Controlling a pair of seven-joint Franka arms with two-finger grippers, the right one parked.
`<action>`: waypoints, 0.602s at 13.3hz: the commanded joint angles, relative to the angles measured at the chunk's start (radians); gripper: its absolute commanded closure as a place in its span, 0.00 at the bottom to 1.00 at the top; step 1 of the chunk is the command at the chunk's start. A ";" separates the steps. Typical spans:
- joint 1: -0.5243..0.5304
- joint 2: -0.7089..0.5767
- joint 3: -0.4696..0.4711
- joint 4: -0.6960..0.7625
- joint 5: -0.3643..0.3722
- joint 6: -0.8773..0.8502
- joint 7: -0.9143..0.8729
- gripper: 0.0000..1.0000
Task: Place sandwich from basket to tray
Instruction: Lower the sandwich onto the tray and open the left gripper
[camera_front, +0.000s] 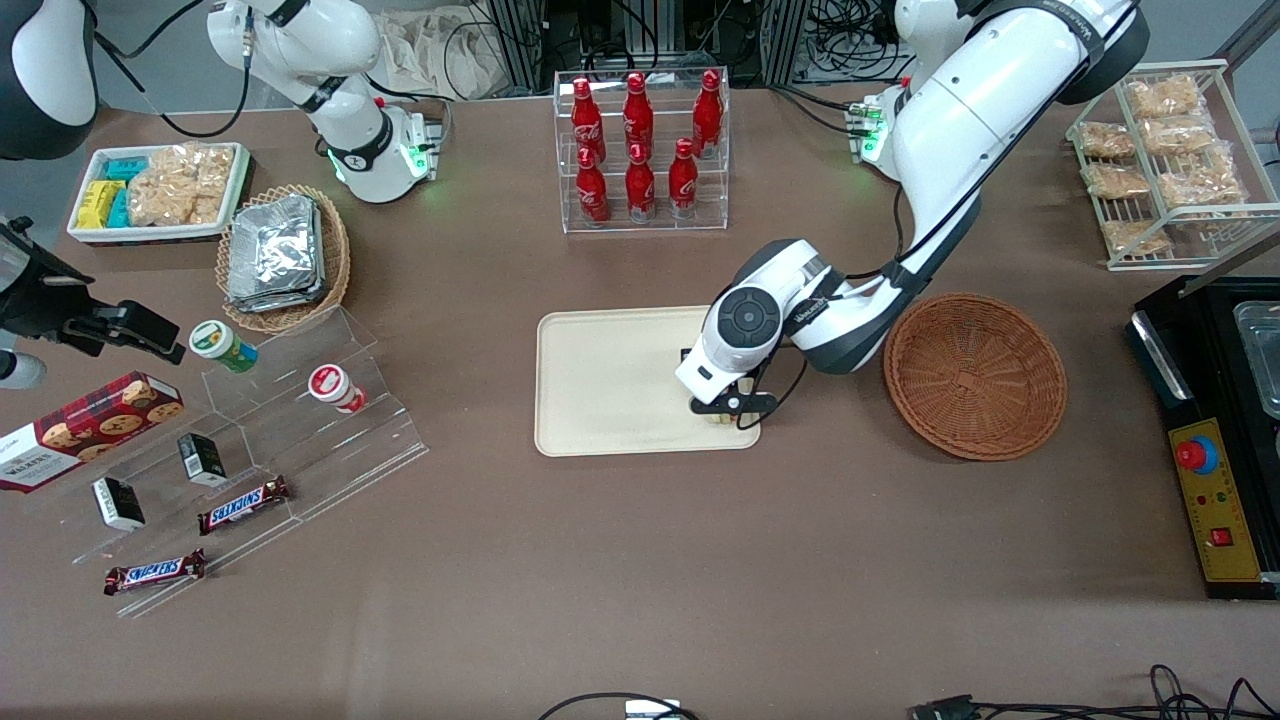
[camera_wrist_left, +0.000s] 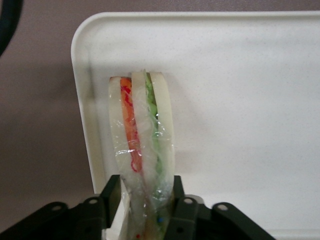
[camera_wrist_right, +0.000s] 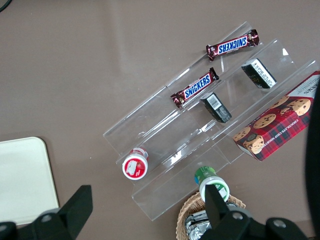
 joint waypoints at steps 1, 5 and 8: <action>0.003 -0.013 -0.003 -0.016 0.018 0.017 -0.033 0.00; 0.006 -0.019 -0.003 -0.013 0.018 0.010 -0.033 0.00; 0.011 -0.050 -0.003 0.001 0.015 -0.024 -0.034 0.00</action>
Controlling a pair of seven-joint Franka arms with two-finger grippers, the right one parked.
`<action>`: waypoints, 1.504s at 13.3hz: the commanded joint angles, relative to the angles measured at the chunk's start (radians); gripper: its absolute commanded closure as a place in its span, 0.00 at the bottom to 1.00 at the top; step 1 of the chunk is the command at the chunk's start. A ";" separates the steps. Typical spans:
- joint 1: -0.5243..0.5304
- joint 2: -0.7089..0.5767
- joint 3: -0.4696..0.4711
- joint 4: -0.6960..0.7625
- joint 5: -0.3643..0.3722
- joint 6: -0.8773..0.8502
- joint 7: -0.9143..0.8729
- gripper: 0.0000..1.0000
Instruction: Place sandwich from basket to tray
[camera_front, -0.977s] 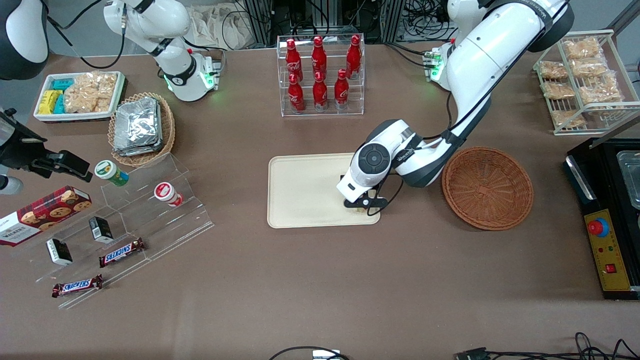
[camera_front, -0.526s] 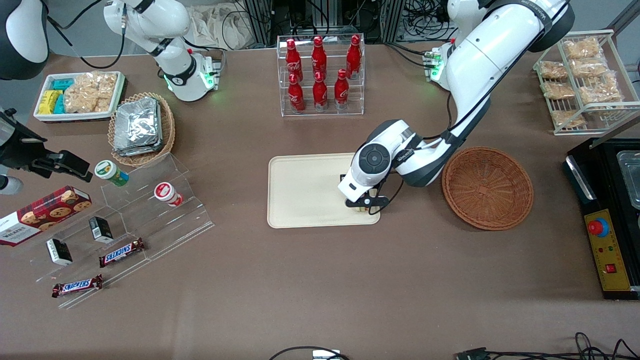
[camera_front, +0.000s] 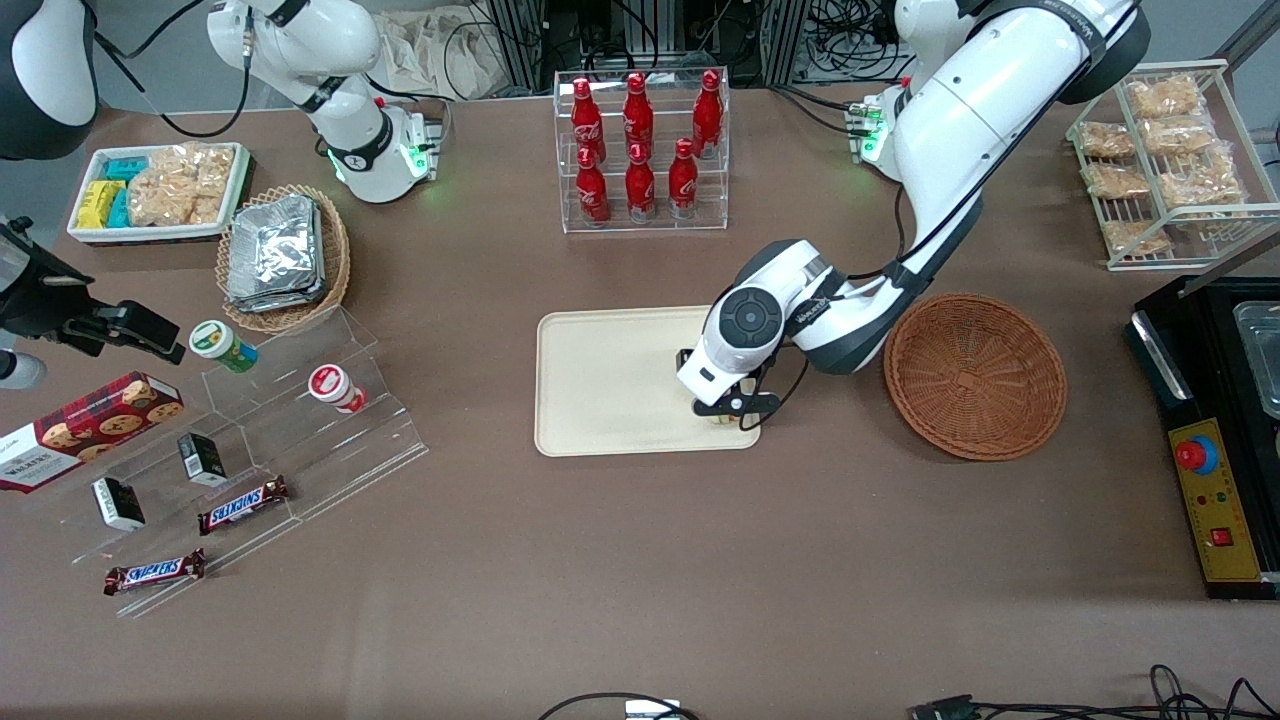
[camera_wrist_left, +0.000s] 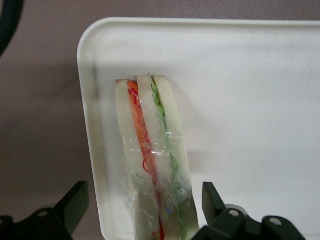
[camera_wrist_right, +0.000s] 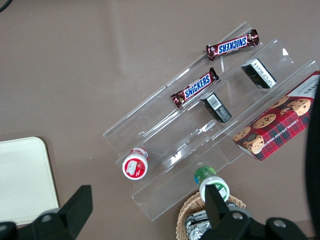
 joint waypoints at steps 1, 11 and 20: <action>0.007 -0.069 -0.005 0.019 0.010 -0.054 -0.025 0.00; -0.020 -0.535 0.324 0.133 -0.169 -0.477 0.296 0.00; -0.063 -0.798 0.742 -0.075 -0.285 -0.405 0.758 0.00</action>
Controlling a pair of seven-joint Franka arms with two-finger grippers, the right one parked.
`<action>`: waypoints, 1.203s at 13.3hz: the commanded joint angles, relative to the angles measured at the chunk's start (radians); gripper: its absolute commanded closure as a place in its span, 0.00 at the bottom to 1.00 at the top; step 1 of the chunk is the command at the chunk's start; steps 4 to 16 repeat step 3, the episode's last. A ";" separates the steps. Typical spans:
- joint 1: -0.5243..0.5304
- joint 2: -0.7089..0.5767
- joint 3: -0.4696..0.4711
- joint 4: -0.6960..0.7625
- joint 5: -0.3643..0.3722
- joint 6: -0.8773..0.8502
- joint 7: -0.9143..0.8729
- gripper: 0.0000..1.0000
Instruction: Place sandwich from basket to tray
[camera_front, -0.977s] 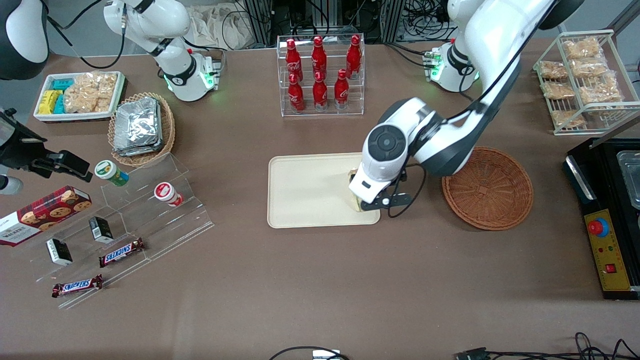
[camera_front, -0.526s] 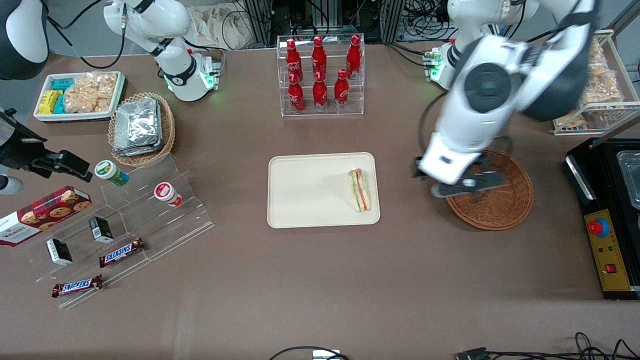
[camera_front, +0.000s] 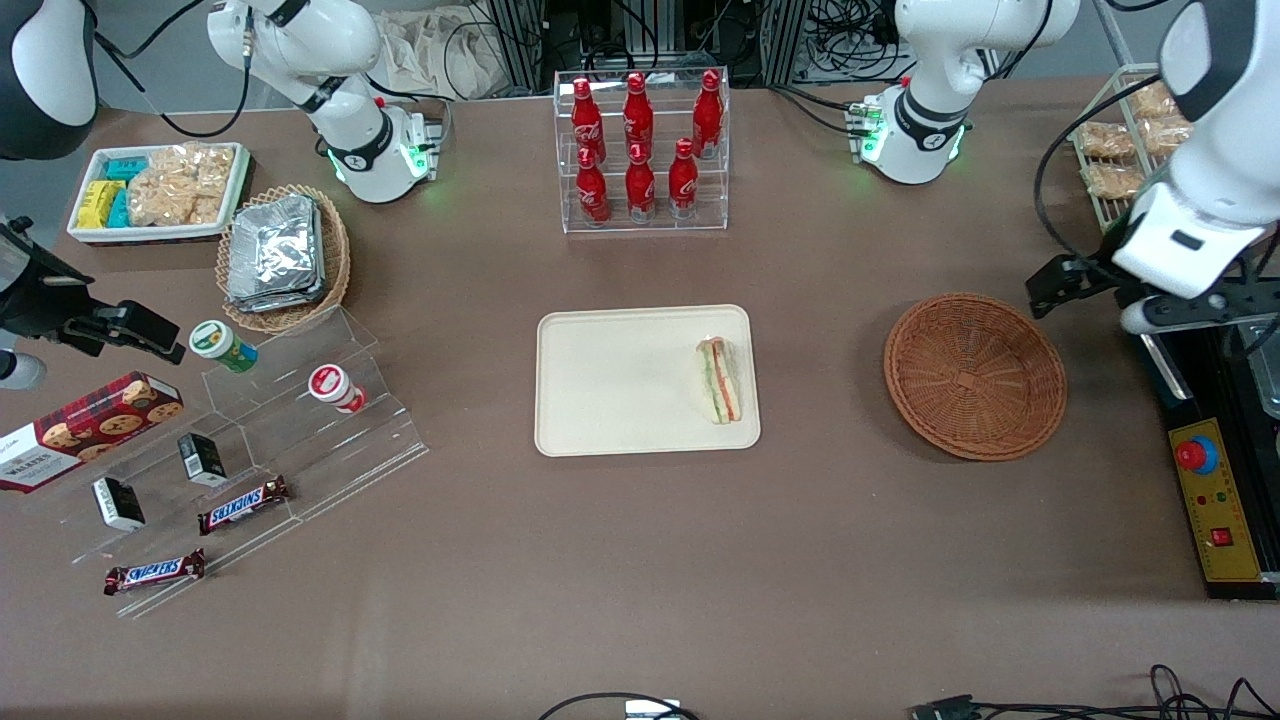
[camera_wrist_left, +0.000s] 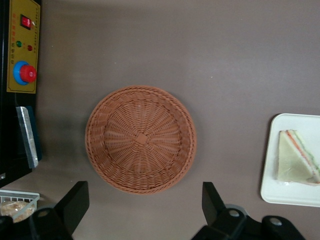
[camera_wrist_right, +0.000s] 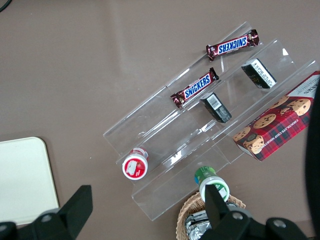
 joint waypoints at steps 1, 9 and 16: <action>-0.025 -0.010 0.025 -0.004 -0.014 0.014 0.025 0.00; -0.025 0.009 0.025 0.028 -0.014 0.006 0.025 0.00; -0.025 0.009 0.025 0.028 -0.014 0.006 0.025 0.00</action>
